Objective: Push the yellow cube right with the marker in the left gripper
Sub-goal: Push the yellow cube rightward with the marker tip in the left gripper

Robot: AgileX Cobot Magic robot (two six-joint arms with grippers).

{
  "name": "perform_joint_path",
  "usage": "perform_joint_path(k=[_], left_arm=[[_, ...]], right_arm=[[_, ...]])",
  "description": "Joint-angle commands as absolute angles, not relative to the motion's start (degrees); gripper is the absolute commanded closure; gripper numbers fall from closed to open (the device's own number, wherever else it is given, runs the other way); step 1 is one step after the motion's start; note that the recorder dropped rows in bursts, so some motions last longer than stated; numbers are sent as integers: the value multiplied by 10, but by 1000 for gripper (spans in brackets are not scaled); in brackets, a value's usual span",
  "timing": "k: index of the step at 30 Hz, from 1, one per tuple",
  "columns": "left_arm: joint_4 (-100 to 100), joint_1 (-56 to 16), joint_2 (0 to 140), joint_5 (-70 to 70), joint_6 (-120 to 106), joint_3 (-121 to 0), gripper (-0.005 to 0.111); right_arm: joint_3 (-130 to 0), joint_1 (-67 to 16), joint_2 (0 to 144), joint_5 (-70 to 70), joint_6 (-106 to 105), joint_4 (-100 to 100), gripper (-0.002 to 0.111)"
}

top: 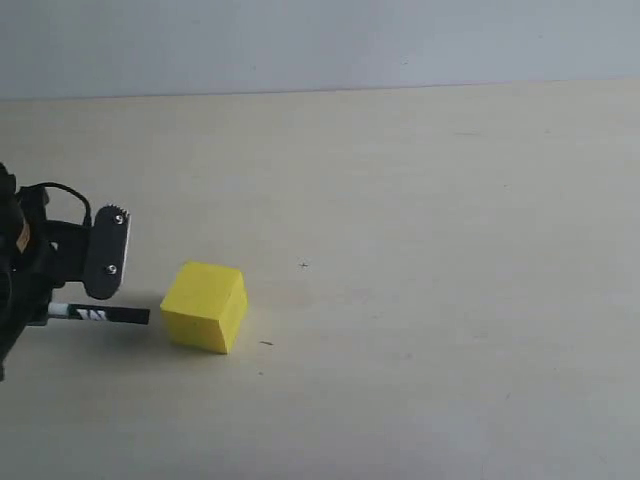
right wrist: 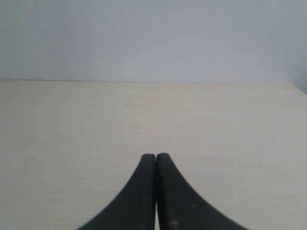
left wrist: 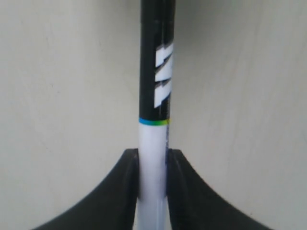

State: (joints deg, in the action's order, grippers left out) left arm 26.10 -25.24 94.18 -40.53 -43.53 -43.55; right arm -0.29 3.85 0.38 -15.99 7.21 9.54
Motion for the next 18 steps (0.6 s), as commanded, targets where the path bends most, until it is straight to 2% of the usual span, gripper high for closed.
perform_joint_path(k=[1,5,10,15,18], left_arm=[[197,-319,936,-344,-433,-442,107],[186,-390,936,-365,-376,-496,107],[198,-377,936,-475,-351,-514,107],[158,-396,962,-461,-335,-512,107],[159,-429,1027,-439,-283,-532,107]], right_arm=[[0,36,0,-153,73,96,108],[0,36,0,-153,73,96,108],[0,36,0,-153,73,96,108],[0,36,0,-153,73,96,108],[0,36,0,-153,73,96,108]])
